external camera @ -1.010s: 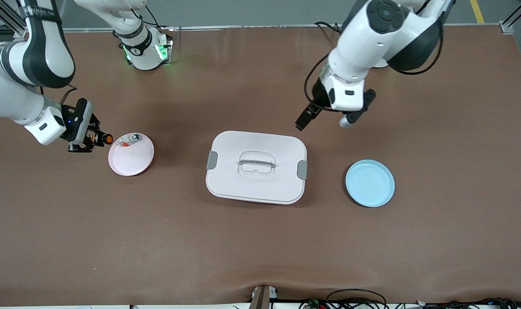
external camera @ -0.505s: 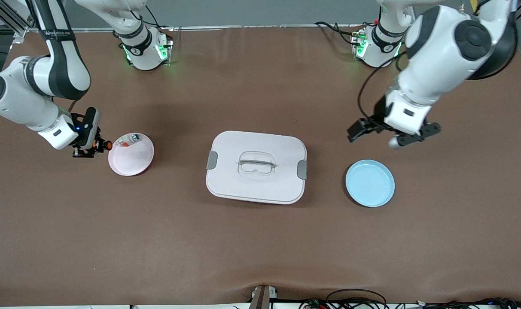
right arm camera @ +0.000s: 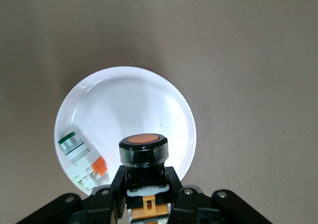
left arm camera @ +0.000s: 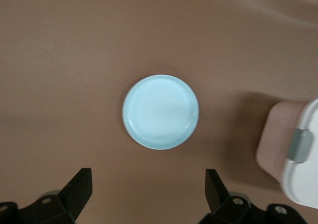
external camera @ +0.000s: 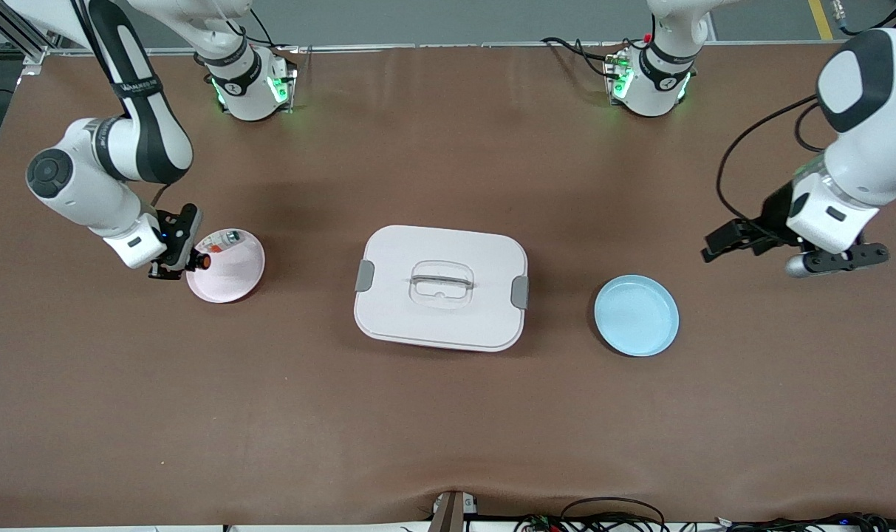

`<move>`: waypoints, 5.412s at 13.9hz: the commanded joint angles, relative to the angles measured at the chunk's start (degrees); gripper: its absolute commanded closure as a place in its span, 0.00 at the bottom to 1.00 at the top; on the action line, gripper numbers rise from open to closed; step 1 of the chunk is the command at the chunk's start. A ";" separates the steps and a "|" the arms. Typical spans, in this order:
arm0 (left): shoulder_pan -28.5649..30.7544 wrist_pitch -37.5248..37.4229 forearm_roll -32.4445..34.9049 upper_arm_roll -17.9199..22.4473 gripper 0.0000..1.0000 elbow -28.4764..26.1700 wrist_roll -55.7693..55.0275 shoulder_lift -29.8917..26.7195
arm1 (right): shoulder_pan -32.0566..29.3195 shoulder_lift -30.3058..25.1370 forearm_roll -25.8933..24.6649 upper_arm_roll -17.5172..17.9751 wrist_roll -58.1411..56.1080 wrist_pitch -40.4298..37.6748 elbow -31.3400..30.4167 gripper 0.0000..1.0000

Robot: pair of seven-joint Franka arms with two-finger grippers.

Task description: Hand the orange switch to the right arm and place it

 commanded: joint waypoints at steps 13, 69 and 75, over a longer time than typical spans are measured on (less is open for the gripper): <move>3.90 -3.08 3.56 -0.55 0.00 1.35 6.09 -5.28 | 1.88 10.26 -1.54 0.12 0.94 17.03 -3.09 1.00; -20.62 -19.17 4.35 21.95 0.00 6.98 5.64 -11.17 | 1.79 1.12 -4.89 0.47 84.61 -60.58 53.94 0.00; -20.97 -19.25 4.35 21.95 0.00 7.77 5.73 -10.81 | 0.65 0.42 -1.04 -0.06 84.61 -62.07 57.64 0.00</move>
